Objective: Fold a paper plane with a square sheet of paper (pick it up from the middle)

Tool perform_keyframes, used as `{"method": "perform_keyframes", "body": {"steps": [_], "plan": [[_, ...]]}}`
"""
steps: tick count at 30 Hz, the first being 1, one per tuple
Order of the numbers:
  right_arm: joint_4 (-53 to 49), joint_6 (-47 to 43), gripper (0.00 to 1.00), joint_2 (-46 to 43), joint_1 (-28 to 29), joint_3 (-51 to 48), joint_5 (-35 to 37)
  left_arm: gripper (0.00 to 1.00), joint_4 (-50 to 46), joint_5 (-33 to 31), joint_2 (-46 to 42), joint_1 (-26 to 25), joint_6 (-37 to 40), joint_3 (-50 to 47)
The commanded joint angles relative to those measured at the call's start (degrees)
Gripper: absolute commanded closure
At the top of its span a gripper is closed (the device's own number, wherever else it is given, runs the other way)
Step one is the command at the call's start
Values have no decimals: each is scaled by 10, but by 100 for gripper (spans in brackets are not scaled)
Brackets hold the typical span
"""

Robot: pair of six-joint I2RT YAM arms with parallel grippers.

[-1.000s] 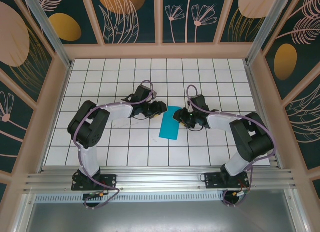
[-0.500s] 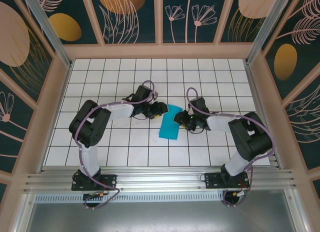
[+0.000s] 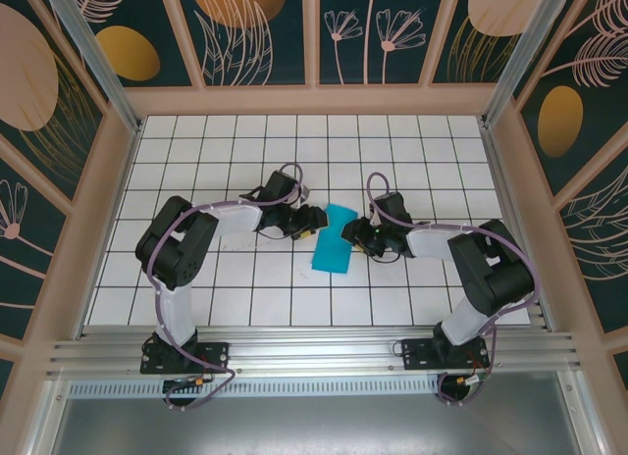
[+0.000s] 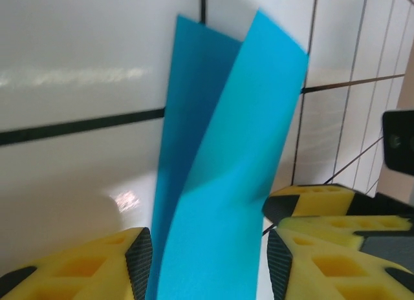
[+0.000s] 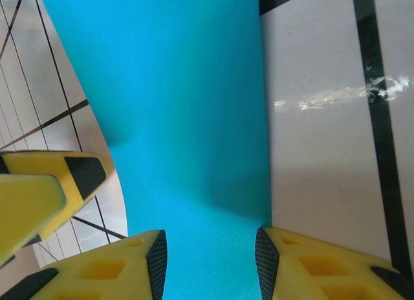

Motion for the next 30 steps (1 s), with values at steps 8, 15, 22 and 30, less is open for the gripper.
{"method": "perform_keyframes", "body": {"steps": [8, 15, 22, 30], "plan": [[-16, 1, 56, 11, 0, -14, 5, 46, -12, 31, -71, -6, -17, -87], [-19, 0, 56, 11, 0, -14, 8, 51, -5, 48, -68, -21, -18, -98], [-19, 0, 56, 14, -1, -14, 7, 55, 18, 76, -58, -26, -25, -90], [-17, 1, 56, 14, 0, -14, 7, 55, 33, 89, -42, -25, -31, -84]]}}
